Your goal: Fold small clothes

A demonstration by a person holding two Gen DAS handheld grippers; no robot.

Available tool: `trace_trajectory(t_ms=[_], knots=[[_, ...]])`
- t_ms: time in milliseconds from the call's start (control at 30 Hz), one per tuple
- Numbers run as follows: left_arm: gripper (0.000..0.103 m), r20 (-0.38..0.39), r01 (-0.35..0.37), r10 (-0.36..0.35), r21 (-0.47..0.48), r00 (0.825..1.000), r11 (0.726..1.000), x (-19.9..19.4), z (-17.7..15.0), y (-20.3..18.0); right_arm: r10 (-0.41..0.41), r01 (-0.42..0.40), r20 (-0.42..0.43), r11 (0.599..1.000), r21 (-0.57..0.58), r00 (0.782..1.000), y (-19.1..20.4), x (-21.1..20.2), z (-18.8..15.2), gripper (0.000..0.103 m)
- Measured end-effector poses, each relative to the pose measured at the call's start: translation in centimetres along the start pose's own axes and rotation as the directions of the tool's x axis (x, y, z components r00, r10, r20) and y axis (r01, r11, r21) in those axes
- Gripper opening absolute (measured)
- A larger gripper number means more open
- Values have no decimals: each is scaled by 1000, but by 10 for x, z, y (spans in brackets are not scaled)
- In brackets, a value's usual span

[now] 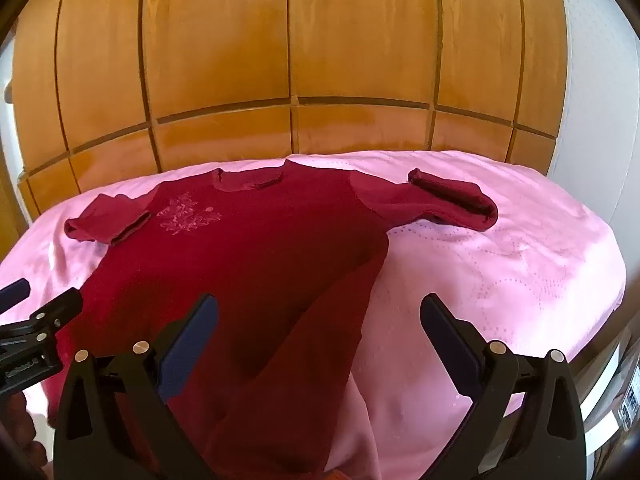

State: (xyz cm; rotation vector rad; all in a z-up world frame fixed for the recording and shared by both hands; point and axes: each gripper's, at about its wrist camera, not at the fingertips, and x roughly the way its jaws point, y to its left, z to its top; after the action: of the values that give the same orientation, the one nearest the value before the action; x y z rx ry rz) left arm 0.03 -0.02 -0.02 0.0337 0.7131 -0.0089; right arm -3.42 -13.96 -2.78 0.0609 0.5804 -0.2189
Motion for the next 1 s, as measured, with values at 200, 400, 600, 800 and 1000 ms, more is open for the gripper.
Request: trace_trajectory(t_ms=[200,400,600,800,1000], knots=[[101,-3,-4,4,-1,1000,1000,0,-1,0,11,-11,3,1000,-4,1000,2,-6,1,100],[101,-15,-5,5,-8,1000,1000,4,-12,4,7,-7,-4,1000,-6,1000,11,-7,3,100],[101,-28,-8,7,-11,1000,1000,14,-8,6,19,-19,2,1000,-3,1000,6,-6,-1,100],[101,-28,-6,6,-14,1000,1000,14,-9,7,17,-17,-4,1000,-2,1000,10,0,-2,100],[101,-32,-6,5,-16,999,1000,16,-11,9,17,-17,-7,1000,-1,1000,10,-1,-3,100]])
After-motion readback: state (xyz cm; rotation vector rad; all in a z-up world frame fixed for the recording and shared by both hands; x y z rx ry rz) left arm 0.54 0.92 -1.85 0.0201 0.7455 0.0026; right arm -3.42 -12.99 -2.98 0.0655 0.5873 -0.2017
